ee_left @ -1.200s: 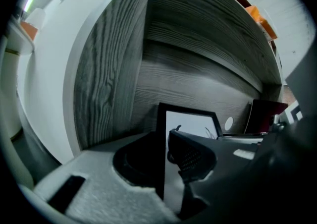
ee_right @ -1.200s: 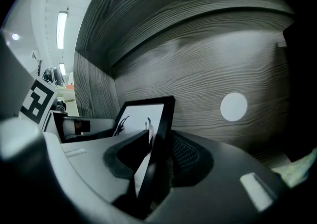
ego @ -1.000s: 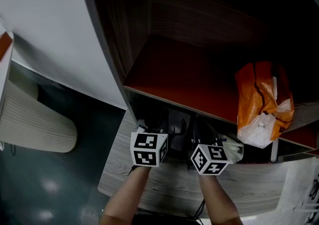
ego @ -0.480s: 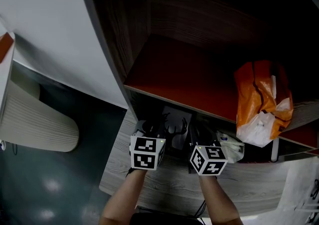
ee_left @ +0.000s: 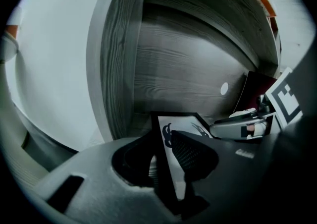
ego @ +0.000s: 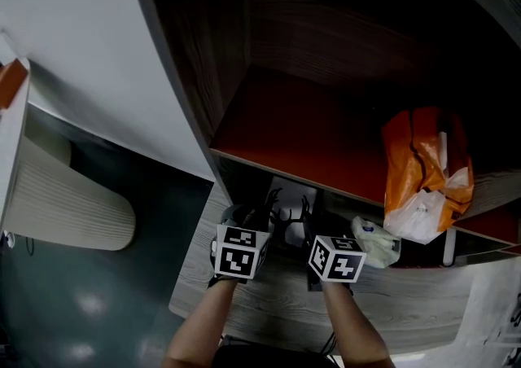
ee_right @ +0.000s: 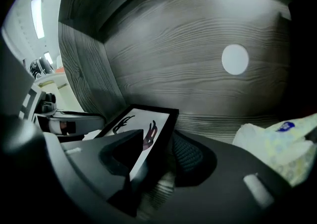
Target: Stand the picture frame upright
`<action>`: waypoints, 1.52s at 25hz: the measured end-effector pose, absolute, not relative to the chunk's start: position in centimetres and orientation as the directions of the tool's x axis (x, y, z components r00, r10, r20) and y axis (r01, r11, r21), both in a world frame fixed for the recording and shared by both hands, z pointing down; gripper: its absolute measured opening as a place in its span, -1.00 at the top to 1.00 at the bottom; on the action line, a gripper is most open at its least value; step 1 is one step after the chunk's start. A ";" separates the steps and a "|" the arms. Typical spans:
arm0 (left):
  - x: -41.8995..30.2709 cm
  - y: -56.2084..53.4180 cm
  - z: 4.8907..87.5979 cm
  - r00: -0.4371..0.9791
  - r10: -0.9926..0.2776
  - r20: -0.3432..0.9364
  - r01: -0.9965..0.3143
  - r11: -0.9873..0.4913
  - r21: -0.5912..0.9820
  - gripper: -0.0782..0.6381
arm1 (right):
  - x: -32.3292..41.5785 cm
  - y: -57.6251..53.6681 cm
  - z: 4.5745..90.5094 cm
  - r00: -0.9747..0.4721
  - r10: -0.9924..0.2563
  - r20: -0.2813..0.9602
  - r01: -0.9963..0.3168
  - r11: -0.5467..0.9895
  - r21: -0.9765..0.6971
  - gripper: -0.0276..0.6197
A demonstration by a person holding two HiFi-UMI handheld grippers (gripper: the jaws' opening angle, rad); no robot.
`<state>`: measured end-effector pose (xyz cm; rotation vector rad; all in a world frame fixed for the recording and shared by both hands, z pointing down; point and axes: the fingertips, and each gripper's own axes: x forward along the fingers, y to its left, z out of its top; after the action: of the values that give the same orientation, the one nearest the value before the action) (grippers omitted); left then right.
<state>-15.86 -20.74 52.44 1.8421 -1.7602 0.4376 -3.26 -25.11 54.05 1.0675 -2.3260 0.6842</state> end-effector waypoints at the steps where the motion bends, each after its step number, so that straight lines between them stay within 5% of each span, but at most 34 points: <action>1: -15.7 -20.7 52.7 0.100 -0.801 0.591 -0.985 0.005 0.173 0.46 | -3.1 -25.0 54.4 -0.568 -0.535 0.625 -0.795 0.555 -0.247 0.34; 18: -15.5 -21.2 55.1 0.146 -0.711 0.688 -0.982 -0.019 0.189 0.43 | -3.7 -24.5 55.6 -0.527 -0.490 0.695 -0.816 0.521 -0.251 0.46; 38: -15.4 -20.0 51.5 0.098 -0.794 0.600 -0.979 0.030 0.199 0.59 | -2.2 -24.2 51.9 -0.550 -0.609 0.572 -0.831 0.472 -0.296 0.67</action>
<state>-15.35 -19.95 51.52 1.8048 -1.7365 0.4148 -2.21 -24.16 51.94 1.2059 -2.3350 0.7821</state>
